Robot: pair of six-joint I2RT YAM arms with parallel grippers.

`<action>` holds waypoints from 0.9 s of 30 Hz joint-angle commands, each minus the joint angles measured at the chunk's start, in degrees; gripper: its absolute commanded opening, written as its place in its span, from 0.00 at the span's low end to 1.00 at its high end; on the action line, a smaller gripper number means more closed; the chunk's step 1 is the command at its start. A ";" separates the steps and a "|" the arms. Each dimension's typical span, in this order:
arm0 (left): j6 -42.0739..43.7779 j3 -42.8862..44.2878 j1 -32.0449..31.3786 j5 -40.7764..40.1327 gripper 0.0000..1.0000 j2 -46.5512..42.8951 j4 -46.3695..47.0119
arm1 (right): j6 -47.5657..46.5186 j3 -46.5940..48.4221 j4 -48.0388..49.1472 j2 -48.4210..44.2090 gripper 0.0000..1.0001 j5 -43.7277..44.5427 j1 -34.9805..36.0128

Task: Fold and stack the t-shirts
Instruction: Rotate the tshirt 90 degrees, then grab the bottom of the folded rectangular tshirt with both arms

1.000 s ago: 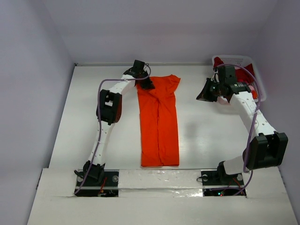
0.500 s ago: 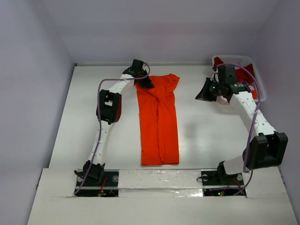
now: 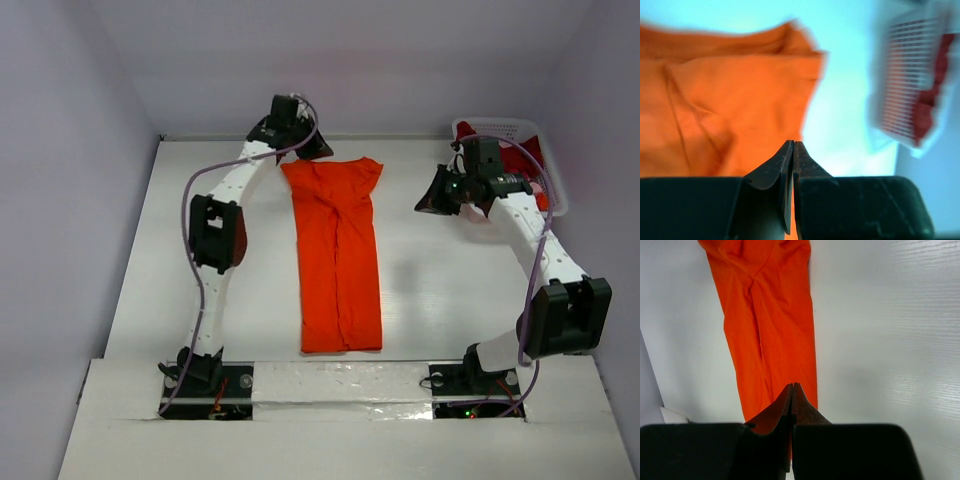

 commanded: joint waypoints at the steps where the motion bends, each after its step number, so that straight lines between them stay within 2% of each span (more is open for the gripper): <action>1: 3.93 -1.84 0.10 -0.97 0.00 -17.98 1.51 | -0.95 4.19 1.05 -1.02 0.01 -1.63 -0.37; 3: 6.82 -5.54 0.10 -2.99 0.00 -24.47 0.71 | -0.87 4.63 0.52 -1.37 0.03 -2.68 -0.37; 4: 7.80 -10.43 -0.51 -3.52 0.00 -26.77 0.19 | -0.61 4.37 0.60 -1.98 0.09 -4.52 -0.37; 5: 8.76 -13.44 -0.51 -4.66 0.04 -28.88 -0.51 | -0.34 4.02 0.78 -2.51 0.14 -5.49 -0.37; 6: 9.56 -16.95 -0.51 -6.93 0.10 -34.04 -1.39 | -0.08 3.32 1.21 -3.12 0.20 -6.28 -0.37; 7: 9.22 -26.12 -1.03 -7.47 0.19 -37.05 -0.96 | 0.18 1.66 1.31 -4.61 0.30 -7.34 -0.37; 8: 8.60 -31.34 -1.04 -8.18 0.33 -40.04 1.04 | 0.19 0.77 1.48 -5.32 0.35 -7.61 -0.37; 9: 7.64 -36.44 -1.04 -7.66 0.40 -47.11 2.89 | 0.19 -0.37 1.48 -6.19 0.43 -7.96 -0.37; 10: 6.15 -46.94 -1.04 -6.70 0.47 -51.01 5.26 | 0.10 -2.99 1.57 -7.16 0.67 -8.40 0.24; 11: 5.35 -51.30 -1.04 -6.51 0.60 -54.45 6.93 | 0.10 -4.58 2.09 -9.08 0.96 -10.23 0.24; 12: 4.74 -54.74 -1.04 -6.34 0.65 -60.31 6.69 | 0.10 -6.34 3.23 -10.06 1.00 -11.47 1.98; 13: 4.56 -59.91 -1.04 -5.99 0.68 -62.54 5.73 | 0.27 -8.01 3.85 -10.94 1.00 -12.96 2.78; 14: 4.99 -61.96 -1.04 -6.07 0.68 -64.13 2.41 | 0.97 -11.94 4.81 -12.86 1.00 -15.58 3.75; 18: 1.32 -73.56 -1.73 0.86 0.68 -74.57 0.71 | 9.40 -22.59 13.67 -18.75 1.00 -17.89 8.58; 19: -0.18 -77.50 -2.35 1.39 0.68 -76.61 0.89 | 13.42 -24.35 14.83 -20.08 1.00 -17.46 10.94; 22: -5.10 -81.04 -5.34 -0.27 0.69 -82.07 -0.52 | 21.07 -30.07 19.58 -27.78 1.00 -15.27 13.42; 23: -6.42 -81.66 -5.87 -0.79 0.81 -83.04 -0.43 | 22.41 -31.21 20.81 -30.00 1.00 -15.17 13.95; 25: -11.60 -85.68 -7.88 -0.45 0.85 -86.72 4.46 | 23.04 -33.59 23.19 -36.92 1.00 -14.39 13.96; 26: -14.14 -87.89 -8.50 1.29 0.99 -88.04 11.10 | 23.21 -34.12 23.02 -39.05 1.00 -11.85 13.96; 27: -16.86 -89.22 -9.03 1.83 0.99 -89.88 12.74 | 23.56 -34.82 24.41 -40.90 1.00 -11.66 13.96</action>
